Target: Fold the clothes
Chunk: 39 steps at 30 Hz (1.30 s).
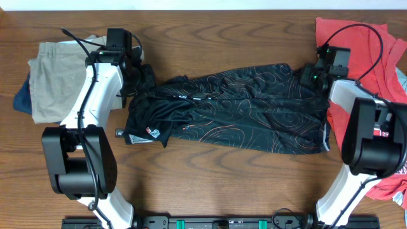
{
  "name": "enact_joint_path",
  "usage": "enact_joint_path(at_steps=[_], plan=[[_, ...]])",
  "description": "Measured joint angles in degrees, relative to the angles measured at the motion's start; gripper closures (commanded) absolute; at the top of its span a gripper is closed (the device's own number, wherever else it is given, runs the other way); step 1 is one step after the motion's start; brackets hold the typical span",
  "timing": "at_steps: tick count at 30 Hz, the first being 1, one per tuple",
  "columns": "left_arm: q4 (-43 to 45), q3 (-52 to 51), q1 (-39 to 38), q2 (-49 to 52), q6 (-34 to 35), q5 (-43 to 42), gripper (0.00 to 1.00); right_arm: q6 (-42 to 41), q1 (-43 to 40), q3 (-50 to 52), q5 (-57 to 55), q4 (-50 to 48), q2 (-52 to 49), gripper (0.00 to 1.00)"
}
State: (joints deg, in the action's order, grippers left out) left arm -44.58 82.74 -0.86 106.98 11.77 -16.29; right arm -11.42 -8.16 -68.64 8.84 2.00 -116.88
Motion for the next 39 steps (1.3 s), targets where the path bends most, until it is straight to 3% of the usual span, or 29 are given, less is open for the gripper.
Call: enact_joint_path(at_steps=[4,6,9,12,22,30,31,34,39], plan=[[0.02,0.00,0.00,0.00,0.00,0.00,0.94,0.04,-0.02,-0.02,-1.62,1.49,2.19,0.96],[0.00,-0.02,0.00,0.00,0.00,0.00,0.94,-0.07,-0.02,-0.02,-2.69,2.14,2.27,0.63],[0.00,0.00,0.00,0.00,0.00,0.00,0.94,0.59,-0.02,0.00,-3.52,2.40,2.27,0.59],[0.00,-0.02,0.00,0.00,0.00,0.00,0.94,0.79,-0.02,0.00,-4.07,2.45,2.27,0.48],[0.00,-0.02,0.00,0.00,0.00,0.00,0.94,1.51,-0.02,0.00,-4.72,-0.02,1.60,0.39],[0.00,-0.02,0.00,0.00,0.00,0.00,0.94,1.92,-0.02,-0.31,-6.12,-5.81,-3.74,0.43],[0.00,-0.02,0.00,0.00,0.00,0.00,0.94,1.92,-0.02,-0.44,-6.27,-6.01,-3.91,0.50],[0.00,-0.02,0.00,0.00,0.00,0.00,0.94,2.54,-0.04,-0.85,-7.34,-5.99,-4.42,0.98],[0.00,-0.02,0.00,0.00,0.00,0.00,0.94,2.36,-0.28,-1.18,-7.30,-4.85,-4.57,0.99]])
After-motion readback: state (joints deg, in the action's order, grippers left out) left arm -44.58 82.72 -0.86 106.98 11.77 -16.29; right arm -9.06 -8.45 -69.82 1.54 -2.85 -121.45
